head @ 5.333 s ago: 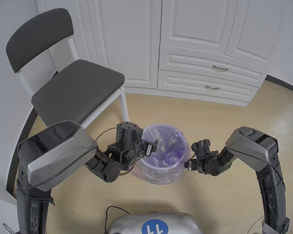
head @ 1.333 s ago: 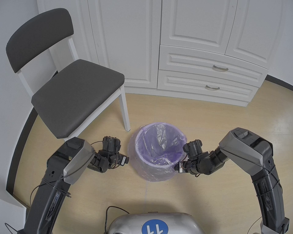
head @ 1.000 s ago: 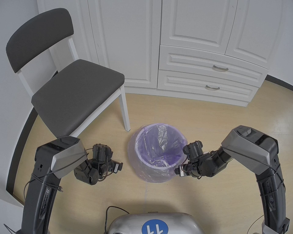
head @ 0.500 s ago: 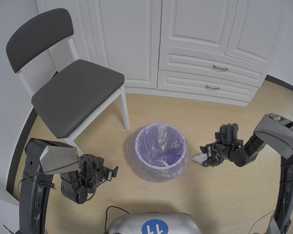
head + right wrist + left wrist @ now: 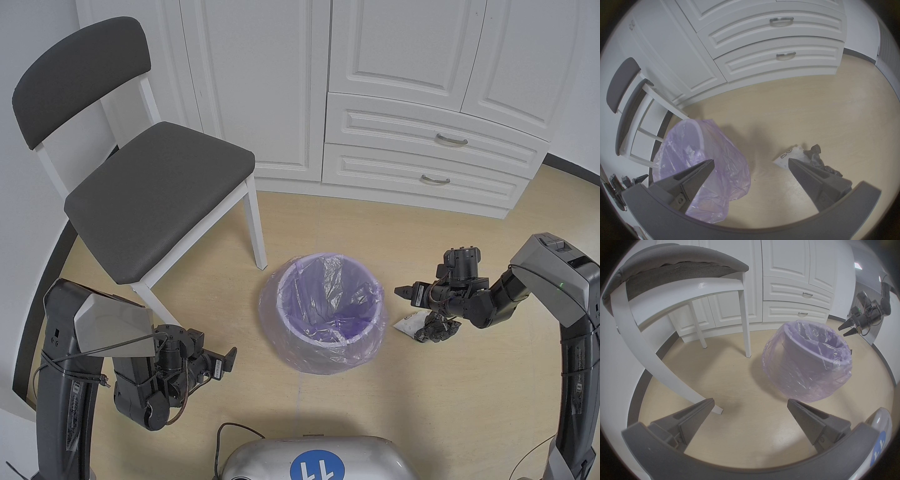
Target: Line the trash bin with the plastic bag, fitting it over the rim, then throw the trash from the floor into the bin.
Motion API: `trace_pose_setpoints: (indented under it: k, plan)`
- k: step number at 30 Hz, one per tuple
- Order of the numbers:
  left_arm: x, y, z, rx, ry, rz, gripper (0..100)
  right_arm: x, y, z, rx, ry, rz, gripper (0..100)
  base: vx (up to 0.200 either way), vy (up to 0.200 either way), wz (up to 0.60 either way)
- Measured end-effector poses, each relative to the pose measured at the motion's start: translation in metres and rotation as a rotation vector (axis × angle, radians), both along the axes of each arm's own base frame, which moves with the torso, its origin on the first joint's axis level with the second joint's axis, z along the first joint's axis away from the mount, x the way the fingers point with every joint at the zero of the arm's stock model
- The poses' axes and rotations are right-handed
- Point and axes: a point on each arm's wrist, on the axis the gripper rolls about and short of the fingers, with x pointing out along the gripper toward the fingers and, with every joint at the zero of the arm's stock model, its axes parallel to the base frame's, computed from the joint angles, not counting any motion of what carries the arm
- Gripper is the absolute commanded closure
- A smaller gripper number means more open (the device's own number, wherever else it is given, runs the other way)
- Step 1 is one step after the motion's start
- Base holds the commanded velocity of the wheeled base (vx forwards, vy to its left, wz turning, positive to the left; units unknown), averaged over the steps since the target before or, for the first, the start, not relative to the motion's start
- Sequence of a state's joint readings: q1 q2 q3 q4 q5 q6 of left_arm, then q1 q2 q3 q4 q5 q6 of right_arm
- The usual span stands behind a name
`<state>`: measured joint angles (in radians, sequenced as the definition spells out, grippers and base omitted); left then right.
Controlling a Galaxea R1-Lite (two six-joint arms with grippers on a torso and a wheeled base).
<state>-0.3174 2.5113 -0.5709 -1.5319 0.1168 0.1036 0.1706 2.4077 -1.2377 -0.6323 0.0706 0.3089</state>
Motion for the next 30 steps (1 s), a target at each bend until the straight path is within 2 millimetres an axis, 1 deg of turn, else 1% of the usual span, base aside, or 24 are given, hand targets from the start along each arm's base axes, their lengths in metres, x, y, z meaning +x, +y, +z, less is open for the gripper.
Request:
trace_pose_setpoints:
  k: [8,12,17,22,28,30]
  plan:
    - [-0.001,0.000,0.000,0.001,0.004,0.000,0,0.000,0.011,-0.032,-0.015,0.067,0.033,0,0.000,0.000,0.00]
    - [-0.001,0.001,-0.001,0.001,0.005,0.003,0,0.002,0.017,-0.045,-0.017,0.087,0.049,0,0.000,0.000,0.00]
    - [0.000,0.001,-0.001,0.001,0.004,0.004,0,0.007,0.022,-0.055,-0.006,0.135,0.077,0,0.000,0.000,0.00]
    - [0.000,0.001,-0.003,0.004,0.005,0.006,0,0.018,0.028,-0.059,-0.008,0.175,0.083,0,0.000,0.000,0.00]
    - [0.001,-0.001,-0.003,0.014,-0.003,0.023,0,0.038,0.039,-0.060,-0.062,0.230,0.036,0,0.000,0.000,0.00]
    - [0.002,-0.001,-0.003,0.017,-0.005,0.028,0,0.043,0.043,-0.063,-0.092,0.262,0.012,0,0.000,0.000,0.00]
